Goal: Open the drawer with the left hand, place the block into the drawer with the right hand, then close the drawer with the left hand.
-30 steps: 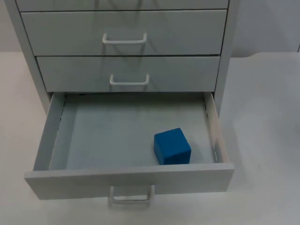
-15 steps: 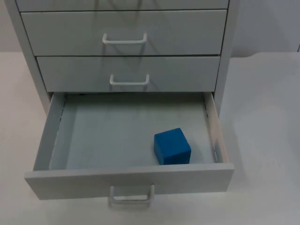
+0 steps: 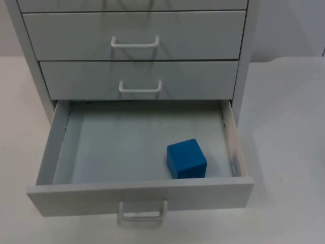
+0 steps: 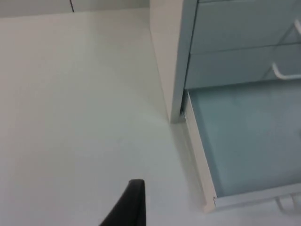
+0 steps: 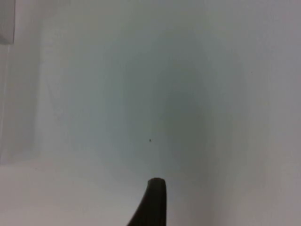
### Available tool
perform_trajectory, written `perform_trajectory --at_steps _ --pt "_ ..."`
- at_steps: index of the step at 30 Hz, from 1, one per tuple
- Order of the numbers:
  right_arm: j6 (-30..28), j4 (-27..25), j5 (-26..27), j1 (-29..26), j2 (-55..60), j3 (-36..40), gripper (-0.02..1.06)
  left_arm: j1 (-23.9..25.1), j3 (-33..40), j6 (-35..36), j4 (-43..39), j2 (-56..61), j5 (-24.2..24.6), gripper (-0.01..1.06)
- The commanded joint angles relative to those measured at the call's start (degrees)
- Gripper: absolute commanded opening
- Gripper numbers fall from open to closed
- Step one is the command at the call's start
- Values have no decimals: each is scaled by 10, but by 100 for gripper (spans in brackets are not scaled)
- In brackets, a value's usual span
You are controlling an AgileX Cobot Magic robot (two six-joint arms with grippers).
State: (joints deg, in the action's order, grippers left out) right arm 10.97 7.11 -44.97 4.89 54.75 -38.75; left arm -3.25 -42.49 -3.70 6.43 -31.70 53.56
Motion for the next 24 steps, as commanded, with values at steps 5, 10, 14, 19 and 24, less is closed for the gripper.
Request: perform_trajectory --at_steps 5,10,14,19,24 --pt "2 -14 3 -3 -4 3 77 -4 0 4 38 3 24 91" --pt "2 -17 5 -3 -4 3 77 -4 0 2 49 3 23 44" --pt "2 -15 5 -3 -4 3 77 -4 0 -35 49 3 24 0" --pt "2 -11 1 -3 -4 3 77 -4 0 -42 44 3 24 0" --pt "-3 -10 -2 -3 -4 3 77 -4 0 -51 1 -5 24 0"
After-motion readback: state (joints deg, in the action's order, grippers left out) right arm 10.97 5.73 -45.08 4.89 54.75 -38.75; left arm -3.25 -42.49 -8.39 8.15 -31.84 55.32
